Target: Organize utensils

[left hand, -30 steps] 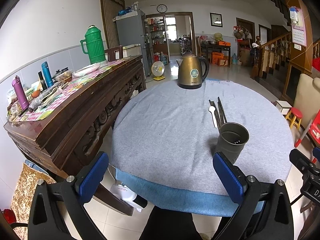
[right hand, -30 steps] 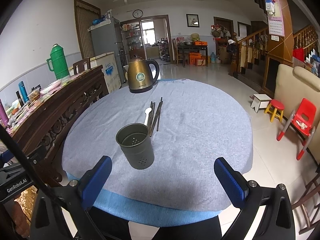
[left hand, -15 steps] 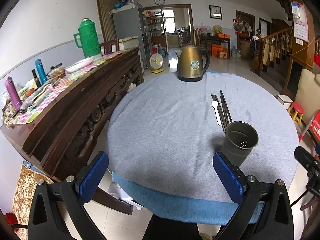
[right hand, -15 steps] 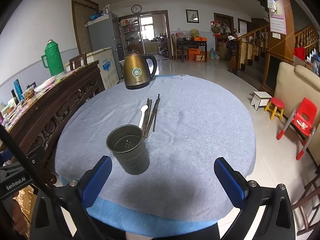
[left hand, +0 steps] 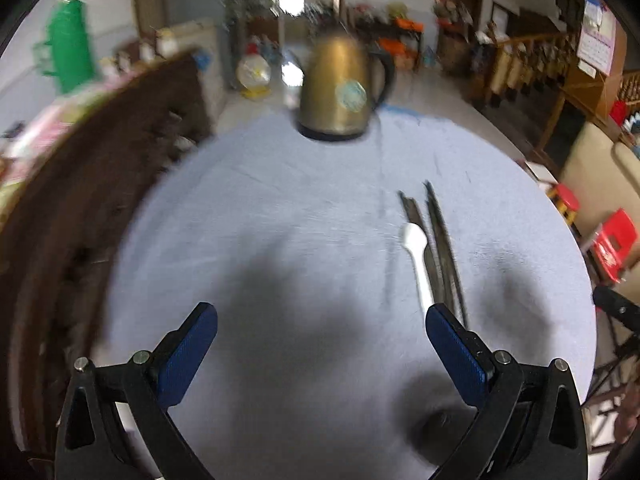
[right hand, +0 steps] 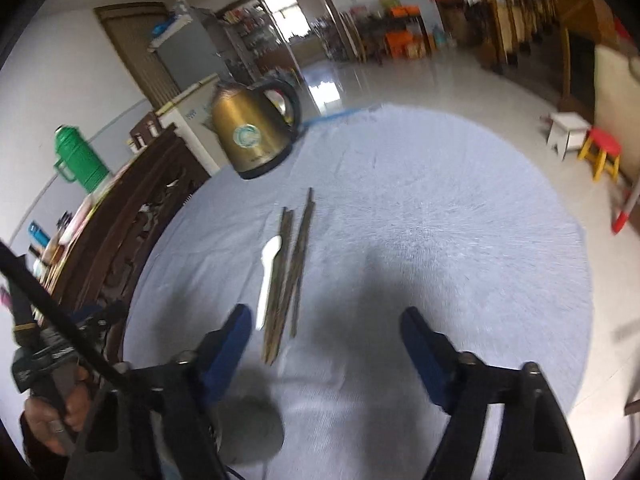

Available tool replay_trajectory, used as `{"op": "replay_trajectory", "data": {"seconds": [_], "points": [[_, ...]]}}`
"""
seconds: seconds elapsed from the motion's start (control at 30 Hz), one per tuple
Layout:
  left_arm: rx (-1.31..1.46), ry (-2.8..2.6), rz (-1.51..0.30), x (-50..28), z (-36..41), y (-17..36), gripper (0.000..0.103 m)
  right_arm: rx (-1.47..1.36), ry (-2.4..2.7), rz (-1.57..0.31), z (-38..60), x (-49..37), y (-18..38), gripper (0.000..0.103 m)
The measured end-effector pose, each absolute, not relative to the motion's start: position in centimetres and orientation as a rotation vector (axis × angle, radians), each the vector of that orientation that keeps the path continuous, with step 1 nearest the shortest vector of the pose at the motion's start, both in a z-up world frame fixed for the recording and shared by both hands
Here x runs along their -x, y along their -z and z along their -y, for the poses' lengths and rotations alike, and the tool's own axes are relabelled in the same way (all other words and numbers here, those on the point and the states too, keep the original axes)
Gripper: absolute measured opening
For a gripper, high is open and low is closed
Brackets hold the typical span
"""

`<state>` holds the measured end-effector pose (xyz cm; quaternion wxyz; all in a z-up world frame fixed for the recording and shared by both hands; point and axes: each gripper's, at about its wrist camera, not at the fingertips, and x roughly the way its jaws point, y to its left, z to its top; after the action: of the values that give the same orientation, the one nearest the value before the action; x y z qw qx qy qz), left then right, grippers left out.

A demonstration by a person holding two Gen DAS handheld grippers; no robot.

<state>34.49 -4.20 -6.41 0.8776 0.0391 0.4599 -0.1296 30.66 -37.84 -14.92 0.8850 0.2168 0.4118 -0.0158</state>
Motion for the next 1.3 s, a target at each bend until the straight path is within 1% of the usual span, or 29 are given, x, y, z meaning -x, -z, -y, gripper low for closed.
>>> {"op": "replay_trajectory", "data": {"seconds": [0.03,0.1,0.13,0.17,0.2,0.33,0.37,0.4,0.43,0.5,0.53,0.57,0.77,0.8,0.87,0.97,1.0,1.03,1.07,1.1,1.2,1.3], "points": [[-0.081,0.294,-0.981,-35.6,5.1,7.2,0.096,-0.464,0.026,-0.867,38.4,-31.8,15.7,0.067],[-0.101,0.319,-1.042,-38.5,7.9,9.5,0.079,-0.473,0.015,-0.888,39.2,-33.5,17.0,0.057],[-0.105,0.327,-1.057,-39.3,8.8,10.2,0.075,-0.479,0.010,-0.902,39.6,-34.6,17.7,0.055],[-0.105,0.351,-1.084,-40.7,10.4,11.3,0.072,-0.489,0.003,-0.915,40.1,-35.7,18.4,0.050],[-0.105,0.362,-1.097,-41.4,11.5,12.0,0.071,-0.498,-0.006,-0.921,40.3,-36.5,18.9,0.048],[-0.109,0.402,-1.122,-43.3,14.2,13.7,0.071,-0.526,-0.064,-0.928,41.2,-40.1,20.4,0.048],[-0.113,0.405,-1.128,-43.9,15.0,14.2,0.069,-0.543,-0.088,-0.939,41.3,-41.3,20.8,0.048],[-0.114,0.413,-1.136,-44.2,15.3,14.6,0.063,-0.567,-0.120,-0.951,41.3,-42.7,21.3,0.048],[-0.114,0.418,-1.143,-44.3,15.3,14.8,0.059,-0.577,-0.140,-0.962,41.3,-43.5,21.6,0.048],[-0.112,0.425,-1.170,-45.1,15.8,15.7,0.041,-0.574,-0.170,-0.997,40.9,-46.0,22.4,0.048],[-0.109,0.431,-1.176,-45.4,16.0,16.1,0.037,-0.572,-0.177,-1.015,40.6,-47.4,22.9,0.048],[-0.104,0.445,-1.186,-45.6,16.0,16.5,0.027,-0.574,-0.185,-1.029,40.3,-48.3,23.2,0.048],[-0.100,0.488,-1.149,-46.0,15.1,16.5,0.027,-0.572,-0.184,-1.082,38.8,-52.9,24.4,0.048],[-0.096,0.495,-1.143,-45.9,14.6,16.4,0.027,-0.547,-0.169,-1.094,38.4,-53.7,24.6,0.052],[-0.093,0.498,-1.128,-45.6,13.6,16.2,0.027,-0.525,-0.141,-1.126,37.9,-54.8,24.9,0.056],[-0.076,0.514,-1.122,-45.6,12.2,15.7,0.027,-0.498,-0.115,-1.165,36.8,-56.2,25.7,0.056],[-0.071,0.523,-1.118,-45.5,11.8,15.4,0.027,-0.476,-0.101,-1.165,36.4,-56.3,25.6,0.054],[-0.068,0.531,-1.113,-45.6,11.6,15.4,0.027,-0.441,-0.090,-1.163,35.8,-56.4,25.4,0.049],[-0.063,0.545,-1.110,-45.5,11.1,15.1,0.027,-0.424,-0.093,-1.171,35.5,-56.5,25.4,0.025],[-0.055,0.566,-1.108,-45.2,10.6,14.8,0.027,-0.395,-0.094,-1.185,35.0,-56.4,25.5,0.008],[-0.059,0.579,-1.087,-44.5,9.7,14.0,0.027,-0.347,-0.063,-1.166,34.7,-55.3,25.2,0.008],[-0.062,0.564,-1.070,-44.1,8.6,13.7,0.027,-0.376,-0.049,-1.147,35.4,-53.9,25.0,0.007]]}}
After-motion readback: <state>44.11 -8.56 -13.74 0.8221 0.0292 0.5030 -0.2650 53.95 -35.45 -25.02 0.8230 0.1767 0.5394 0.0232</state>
